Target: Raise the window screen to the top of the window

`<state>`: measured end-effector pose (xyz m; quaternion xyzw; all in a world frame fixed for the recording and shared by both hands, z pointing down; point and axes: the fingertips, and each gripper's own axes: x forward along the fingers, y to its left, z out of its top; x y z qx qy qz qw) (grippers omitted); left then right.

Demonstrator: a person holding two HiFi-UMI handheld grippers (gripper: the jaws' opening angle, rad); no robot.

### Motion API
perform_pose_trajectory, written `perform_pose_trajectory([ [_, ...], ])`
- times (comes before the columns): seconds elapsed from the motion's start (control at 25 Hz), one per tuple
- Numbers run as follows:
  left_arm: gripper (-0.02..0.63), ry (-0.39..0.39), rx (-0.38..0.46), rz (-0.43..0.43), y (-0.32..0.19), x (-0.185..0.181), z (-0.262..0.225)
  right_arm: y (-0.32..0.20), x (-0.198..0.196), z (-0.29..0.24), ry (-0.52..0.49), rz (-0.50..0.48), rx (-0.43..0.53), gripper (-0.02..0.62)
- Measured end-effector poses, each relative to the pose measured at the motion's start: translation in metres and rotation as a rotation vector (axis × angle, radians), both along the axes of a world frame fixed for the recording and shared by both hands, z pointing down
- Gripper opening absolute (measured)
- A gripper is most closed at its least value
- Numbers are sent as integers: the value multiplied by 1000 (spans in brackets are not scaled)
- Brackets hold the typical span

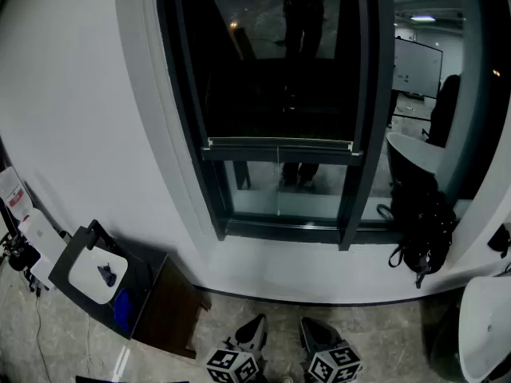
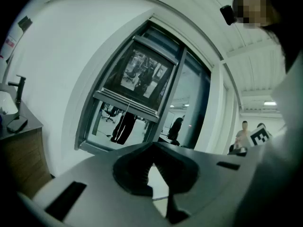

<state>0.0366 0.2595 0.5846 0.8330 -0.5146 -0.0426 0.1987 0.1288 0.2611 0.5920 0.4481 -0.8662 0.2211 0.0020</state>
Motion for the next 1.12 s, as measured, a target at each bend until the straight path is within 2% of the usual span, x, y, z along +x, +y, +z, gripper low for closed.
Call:
perform_pose_trajectory([
  [0.36, 0, 24, -25, -18, -60, -1, 4, -54, 11, 8, 18, 9, 3, 11],
  [0.64, 0, 72, -23, 51, -141, -16, 10, -130, -7, 8, 29, 31, 15, 11],
  [0.76, 0, 18, 2, 77, -184, -29, 6, -174, -23, 1, 3, 56, 18, 11],
  [0.92, 0, -91, 35, 174, -238, -45, -7, -235, -52, -8, -26, 73, 19, 11],
  [1.12, 0, -73, 37, 219, -303, -78, -11, -301, -90, -2, -9, 73, 52, 11],
])
